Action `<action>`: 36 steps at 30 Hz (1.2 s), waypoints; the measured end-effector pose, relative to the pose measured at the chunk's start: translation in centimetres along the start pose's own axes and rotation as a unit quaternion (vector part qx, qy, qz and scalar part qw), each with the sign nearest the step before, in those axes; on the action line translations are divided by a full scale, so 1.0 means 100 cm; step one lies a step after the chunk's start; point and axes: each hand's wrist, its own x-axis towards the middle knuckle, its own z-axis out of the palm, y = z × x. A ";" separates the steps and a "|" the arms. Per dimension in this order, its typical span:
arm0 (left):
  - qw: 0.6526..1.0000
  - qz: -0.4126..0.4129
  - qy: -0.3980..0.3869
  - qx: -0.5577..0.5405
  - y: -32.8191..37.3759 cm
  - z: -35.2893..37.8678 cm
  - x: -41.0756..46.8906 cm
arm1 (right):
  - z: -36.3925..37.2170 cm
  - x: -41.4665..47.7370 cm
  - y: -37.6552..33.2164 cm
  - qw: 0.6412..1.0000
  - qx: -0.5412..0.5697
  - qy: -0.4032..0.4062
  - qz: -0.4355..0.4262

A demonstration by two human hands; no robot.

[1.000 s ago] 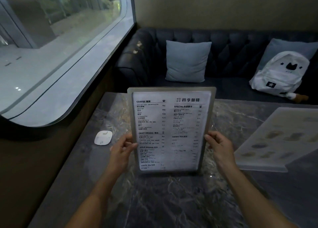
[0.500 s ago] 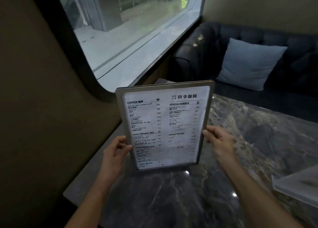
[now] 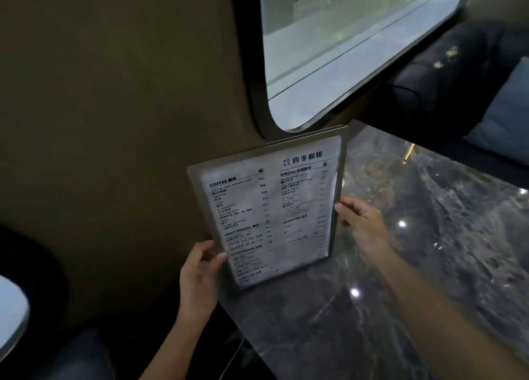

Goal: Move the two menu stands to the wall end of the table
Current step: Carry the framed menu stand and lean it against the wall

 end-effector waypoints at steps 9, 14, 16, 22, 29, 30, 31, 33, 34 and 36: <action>0.999 -0.029 0.008 -0.029 -0.013 -0.027 -0.008 | 0.041 0.015 0.003 0.999 -0.002 -0.051 0.012; 0.999 -0.028 0.011 -0.031 -0.017 -0.030 -0.012 | 0.046 0.028 0.005 0.998 -0.024 -0.056 0.026; 0.999 -0.020 0.005 -0.032 -0.017 -0.029 -0.016 | 0.047 0.031 0.006 0.998 -0.023 -0.058 0.027; 0.999 -0.040 0.008 -0.023 -0.023 -0.030 -0.028 | 0.049 0.034 0.002 0.997 -0.019 -0.077 0.014; 0.999 -0.042 -0.008 0.006 -0.025 -0.034 -0.030 | 0.045 0.032 0.003 0.995 -0.041 -0.088 -0.005; 0.999 -0.039 -0.023 0.019 -0.025 -0.036 -0.029 | 0.042 0.031 0.003 0.995 -0.052 -0.087 -0.010; 0.998 -0.032 -0.039 0.037 -0.024 -0.038 -0.027 | 0.040 0.031 0.004 0.994 -0.061 -0.088 -0.014; 0.995 -0.027 -0.066 0.071 -0.023 -0.042 -0.024 | 0.033 0.030 0.009 0.990 -0.097 -0.098 -0.018; 0.993 -0.035 -0.071 0.082 -0.023 -0.043 -0.024 | 0.028 0.028 0.013 0.986 -0.132 -0.103 -0.019; 0.990 -0.066 -0.076 0.097 -0.025 -0.045 -0.024 | 0.020 0.024 0.025 0.973 -0.201 -0.114 -0.012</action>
